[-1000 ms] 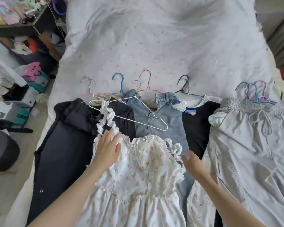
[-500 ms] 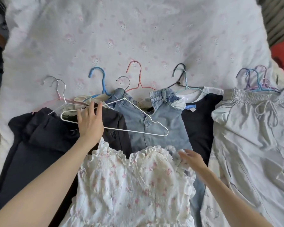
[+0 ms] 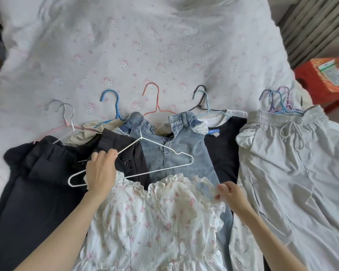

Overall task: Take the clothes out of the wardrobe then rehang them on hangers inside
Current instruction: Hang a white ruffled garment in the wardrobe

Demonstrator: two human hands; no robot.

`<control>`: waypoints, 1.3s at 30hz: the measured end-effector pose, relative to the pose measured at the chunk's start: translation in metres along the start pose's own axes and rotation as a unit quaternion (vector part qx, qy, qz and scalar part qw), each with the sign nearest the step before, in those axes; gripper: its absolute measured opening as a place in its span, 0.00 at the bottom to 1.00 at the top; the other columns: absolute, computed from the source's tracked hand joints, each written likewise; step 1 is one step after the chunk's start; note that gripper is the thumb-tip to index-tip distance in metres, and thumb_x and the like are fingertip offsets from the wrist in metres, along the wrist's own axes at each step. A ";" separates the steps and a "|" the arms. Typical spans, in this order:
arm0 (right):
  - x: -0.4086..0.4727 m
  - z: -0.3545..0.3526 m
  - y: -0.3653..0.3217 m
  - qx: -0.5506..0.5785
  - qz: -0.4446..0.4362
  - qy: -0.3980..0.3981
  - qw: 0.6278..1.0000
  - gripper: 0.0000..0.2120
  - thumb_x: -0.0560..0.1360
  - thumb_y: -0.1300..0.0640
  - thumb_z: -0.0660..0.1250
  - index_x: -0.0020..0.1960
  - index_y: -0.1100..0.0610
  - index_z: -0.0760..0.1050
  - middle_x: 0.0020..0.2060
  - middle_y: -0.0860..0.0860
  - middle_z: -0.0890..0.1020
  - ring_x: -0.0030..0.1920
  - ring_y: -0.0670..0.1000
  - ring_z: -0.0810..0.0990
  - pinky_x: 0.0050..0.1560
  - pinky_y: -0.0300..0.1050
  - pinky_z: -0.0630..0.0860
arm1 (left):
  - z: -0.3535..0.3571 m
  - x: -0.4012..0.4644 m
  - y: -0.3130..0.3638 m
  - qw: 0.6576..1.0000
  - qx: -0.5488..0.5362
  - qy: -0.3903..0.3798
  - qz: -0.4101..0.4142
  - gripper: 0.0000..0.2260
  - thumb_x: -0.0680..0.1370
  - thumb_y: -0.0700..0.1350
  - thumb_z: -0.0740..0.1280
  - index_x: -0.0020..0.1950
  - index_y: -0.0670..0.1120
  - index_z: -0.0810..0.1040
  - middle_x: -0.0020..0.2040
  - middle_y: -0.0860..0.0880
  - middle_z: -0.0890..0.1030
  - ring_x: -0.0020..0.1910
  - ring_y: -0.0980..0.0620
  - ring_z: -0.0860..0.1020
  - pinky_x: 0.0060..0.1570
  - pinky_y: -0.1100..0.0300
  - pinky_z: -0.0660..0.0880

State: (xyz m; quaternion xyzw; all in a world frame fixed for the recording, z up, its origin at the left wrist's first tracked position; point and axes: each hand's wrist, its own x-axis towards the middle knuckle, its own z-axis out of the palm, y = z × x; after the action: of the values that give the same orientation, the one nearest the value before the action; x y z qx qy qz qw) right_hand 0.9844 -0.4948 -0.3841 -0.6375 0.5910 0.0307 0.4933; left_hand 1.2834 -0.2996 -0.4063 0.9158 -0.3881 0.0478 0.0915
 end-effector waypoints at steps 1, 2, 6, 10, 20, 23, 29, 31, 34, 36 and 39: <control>-0.006 -0.004 -0.004 0.026 0.000 0.009 1.000 0.09 0.75 0.61 0.61 0.39 0.65 0.75 0.31 0.54 0.82 0.34 0.51 0.75 0.38 0.41 0.71 | -0.006 -0.004 0.003 1.000 -0.013 0.003 0.005 0.05 0.73 0.32 0.68 0.43 0.40 0.76 0.29 0.43 0.72 0.31 0.42 0.70 0.27 0.52 0.67; -0.011 -0.008 -0.007 0.068 0.001 0.017 0.998 0.10 0.75 0.61 0.61 0.41 0.67 0.75 0.30 0.56 0.82 0.35 0.52 0.77 0.42 0.44 0.73 | -0.012 -0.008 0.007 1.000 -0.029 0.008 0.007 0.06 0.72 0.31 0.68 0.43 0.41 0.76 0.29 0.44 0.72 0.31 0.43 0.69 0.27 0.51 0.67; -0.030 -0.030 -0.019 0.269 0.045 0.051 0.961 0.09 0.75 0.63 0.62 0.38 0.66 0.76 0.32 0.57 0.81 0.29 0.52 0.73 0.41 0.51 0.73 | -0.047 -0.021 0.026 0.993 -0.111 0.042 0.009 0.06 0.74 0.31 0.66 0.45 0.40 0.76 0.31 0.45 0.72 0.31 0.45 0.67 0.30 0.48 0.70; -0.045 -0.055 -0.027 0.407 0.080 0.078 0.907 0.05 0.76 0.62 0.65 0.43 0.63 0.76 0.37 0.57 0.80 0.28 0.49 0.73 0.27 0.40 0.71 | -0.076 -0.030 0.039 0.977 -0.189 0.087 0.040 0.04 0.77 0.35 0.62 0.48 0.40 0.77 0.33 0.45 0.72 0.34 0.46 0.66 0.34 0.49 0.70; -0.110 -0.098 -0.070 0.419 -0.061 0.048 0.905 0.05 0.77 0.65 0.62 0.49 0.65 0.75 0.42 0.61 0.82 0.37 0.53 0.84 0.36 0.39 0.81 | -0.117 -0.044 0.058 0.959 -0.211 0.125 0.142 0.05 0.78 0.44 0.57 0.49 0.49 0.71 0.34 0.49 0.73 0.35 0.48 0.65 0.36 0.53 0.66; -0.130 -0.103 -0.080 0.333 -0.110 0.005 0.937 0.06 0.78 0.67 0.60 0.50 0.63 0.75 0.43 0.59 0.82 0.39 0.50 0.84 0.38 0.37 0.80 | -0.127 -0.048 0.073 0.943 -0.263 0.157 0.132 0.05 0.78 0.44 0.57 0.49 0.47 0.72 0.35 0.48 0.74 0.35 0.48 0.65 0.38 0.54 0.65; -0.159 -0.122 -0.067 0.100 -0.229 0.106 0.962 0.10 0.76 0.66 0.64 0.54 0.58 0.79 0.45 0.48 0.83 0.43 0.43 0.83 0.45 0.34 0.78 | -0.143 -0.050 0.104 0.930 -0.288 0.173 0.151 0.04 0.78 0.44 0.57 0.49 0.47 0.71 0.36 0.45 0.76 0.37 0.49 0.65 0.40 0.55 0.66; -0.169 -0.137 -0.056 0.052 -0.269 0.147 0.950 0.11 0.76 0.66 0.64 0.54 0.57 0.79 0.44 0.44 0.82 0.40 0.38 0.82 0.43 0.29 0.76 | -0.151 -0.051 0.117 0.927 -0.295 0.169 0.161 0.04 0.78 0.44 0.56 0.49 0.48 0.71 0.36 0.45 0.77 0.37 0.49 0.65 0.41 0.56 0.66; -0.185 -0.159 -0.037 -0.103 -0.331 0.219 0.912 0.09 0.74 0.61 0.68 0.52 0.50 0.80 0.39 0.39 0.77 0.38 0.34 0.76 0.41 0.27 0.69 | -0.168 -0.054 0.144 0.918 -0.301 0.172 0.194 0.04 0.78 0.45 0.56 0.48 0.48 0.70 0.36 0.46 0.77 0.38 0.49 0.65 0.41 0.56 0.65; -0.195 -0.170 -0.017 -0.194 -0.358 0.229 0.884 0.01 0.73 0.53 0.70 0.43 0.49 0.81 0.34 0.37 0.74 0.37 0.39 0.71 0.42 0.36 0.66 | -0.180 -0.059 0.165 0.913 -0.304 0.172 0.212 0.04 0.78 0.45 0.56 0.48 0.48 0.70 0.36 0.47 0.77 0.38 0.49 0.65 0.40 0.56 0.64; -0.215 -0.191 0.026 -0.182 -0.363 0.257 0.877 0.11 0.72 0.56 0.70 0.33 0.56 0.74 0.28 0.39 0.70 0.30 0.38 0.69 0.36 0.34 0.65 | -0.195 -0.071 0.203 0.899 -0.313 0.163 0.259 0.07 0.79 0.48 0.56 0.48 0.48 0.71 0.36 0.49 0.76 0.38 0.48 0.67 0.42 0.58 0.64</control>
State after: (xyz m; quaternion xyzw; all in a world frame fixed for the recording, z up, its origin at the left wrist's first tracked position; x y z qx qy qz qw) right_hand 0.7957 -0.4618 -0.1675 -0.8716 0.4075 -0.2082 0.1755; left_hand 1.0846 -0.3482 -0.2002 0.6867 -0.5860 0.0945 0.4196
